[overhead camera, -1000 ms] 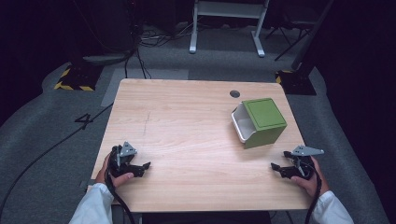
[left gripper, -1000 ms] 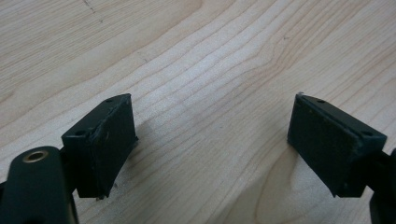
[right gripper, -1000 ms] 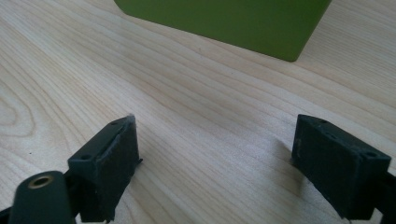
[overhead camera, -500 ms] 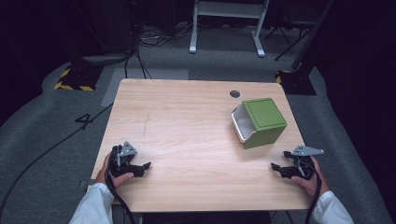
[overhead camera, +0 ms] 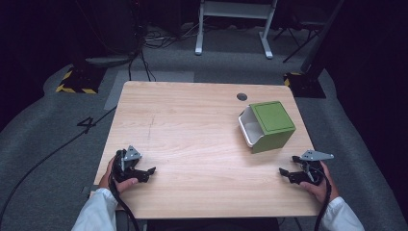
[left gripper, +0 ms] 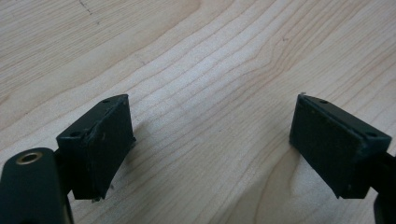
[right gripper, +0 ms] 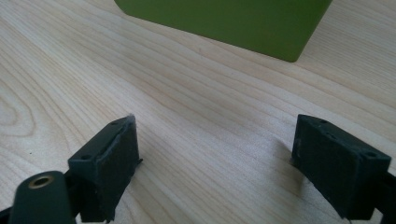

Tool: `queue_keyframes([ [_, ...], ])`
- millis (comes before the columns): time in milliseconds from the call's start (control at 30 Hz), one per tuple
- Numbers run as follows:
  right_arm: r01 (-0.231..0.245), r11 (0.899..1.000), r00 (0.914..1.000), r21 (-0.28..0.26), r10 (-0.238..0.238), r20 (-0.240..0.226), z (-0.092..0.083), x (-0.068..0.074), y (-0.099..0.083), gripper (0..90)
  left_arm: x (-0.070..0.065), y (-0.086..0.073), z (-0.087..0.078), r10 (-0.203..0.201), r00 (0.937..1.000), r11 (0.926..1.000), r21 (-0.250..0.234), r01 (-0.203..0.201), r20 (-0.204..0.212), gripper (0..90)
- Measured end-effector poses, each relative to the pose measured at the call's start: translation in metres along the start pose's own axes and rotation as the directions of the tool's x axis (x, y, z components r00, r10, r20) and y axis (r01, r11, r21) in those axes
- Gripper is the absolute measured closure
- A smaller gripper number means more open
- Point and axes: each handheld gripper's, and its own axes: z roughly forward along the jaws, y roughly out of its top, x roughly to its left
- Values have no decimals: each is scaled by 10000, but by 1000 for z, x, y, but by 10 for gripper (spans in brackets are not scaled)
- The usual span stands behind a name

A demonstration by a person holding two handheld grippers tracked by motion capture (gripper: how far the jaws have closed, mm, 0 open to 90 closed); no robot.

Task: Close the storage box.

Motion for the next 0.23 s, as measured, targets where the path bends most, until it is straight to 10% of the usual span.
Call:
queue_keyframes([
  [233,6,10000,10000,-8,-6,-20,0,0,0,147,0,0,0,-6,10000,10000,14,6,-57,133],
])
